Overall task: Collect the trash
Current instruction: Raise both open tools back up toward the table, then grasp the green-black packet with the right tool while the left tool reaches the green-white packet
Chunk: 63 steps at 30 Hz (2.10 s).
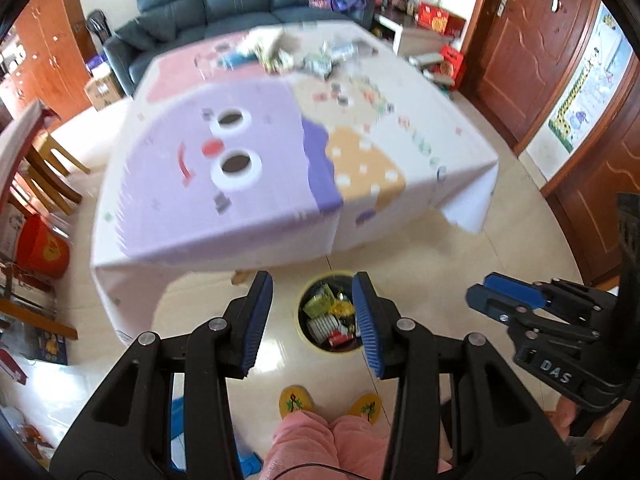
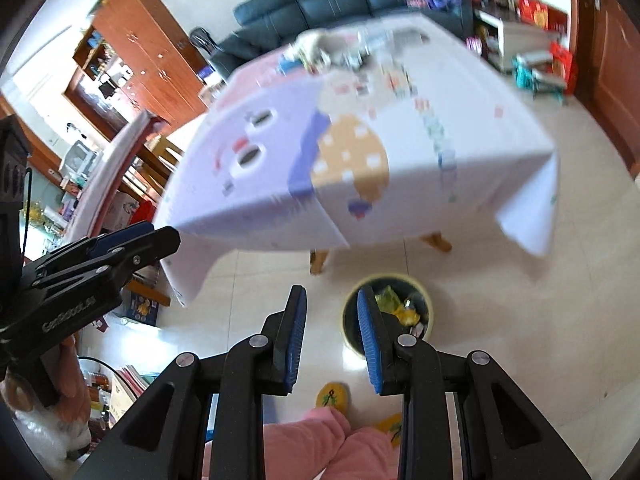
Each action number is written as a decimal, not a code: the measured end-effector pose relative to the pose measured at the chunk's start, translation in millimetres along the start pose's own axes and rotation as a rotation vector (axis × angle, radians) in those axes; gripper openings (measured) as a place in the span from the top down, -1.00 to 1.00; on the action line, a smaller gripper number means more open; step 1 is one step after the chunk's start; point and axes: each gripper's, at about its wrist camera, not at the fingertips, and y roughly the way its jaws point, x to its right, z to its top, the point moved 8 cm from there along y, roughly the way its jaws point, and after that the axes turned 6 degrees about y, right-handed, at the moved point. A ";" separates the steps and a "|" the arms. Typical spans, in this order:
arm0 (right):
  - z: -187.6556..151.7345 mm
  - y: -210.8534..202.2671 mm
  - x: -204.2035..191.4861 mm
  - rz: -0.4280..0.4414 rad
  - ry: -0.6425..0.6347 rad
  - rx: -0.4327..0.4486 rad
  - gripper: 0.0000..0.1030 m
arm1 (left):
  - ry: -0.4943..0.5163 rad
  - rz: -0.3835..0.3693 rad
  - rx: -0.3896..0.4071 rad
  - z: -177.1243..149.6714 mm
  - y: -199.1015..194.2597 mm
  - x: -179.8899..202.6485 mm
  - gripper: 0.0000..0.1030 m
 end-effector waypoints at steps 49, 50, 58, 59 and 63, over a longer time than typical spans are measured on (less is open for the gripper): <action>376.5 192.2 -38.8 -0.177 -0.056 0.081 0.02 | -0.209 -0.161 -0.109 311.4 232.8 -164.9 -0.81; 386.1 205.2 -34.9 -0.180 -0.054 0.076 0.02 | -0.215 -0.166 -0.116 314.5 243.9 -166.2 -0.81; 429.2 282.5 -10.2 -0.187 -0.038 0.017 0.02 | -0.237 -0.180 -0.175 346.4 320.1 -166.9 -0.89; 427.3 285.5 -7.7 -0.185 -0.034 0.010 0.02 | -0.238 -0.181 -0.178 347.7 323.7 -165.8 -0.89; 421.1 306.4 -3.0 -0.180 -0.039 -0.033 0.09 | -0.245 -0.176 -0.193 357.4 343.6 -158.7 -0.90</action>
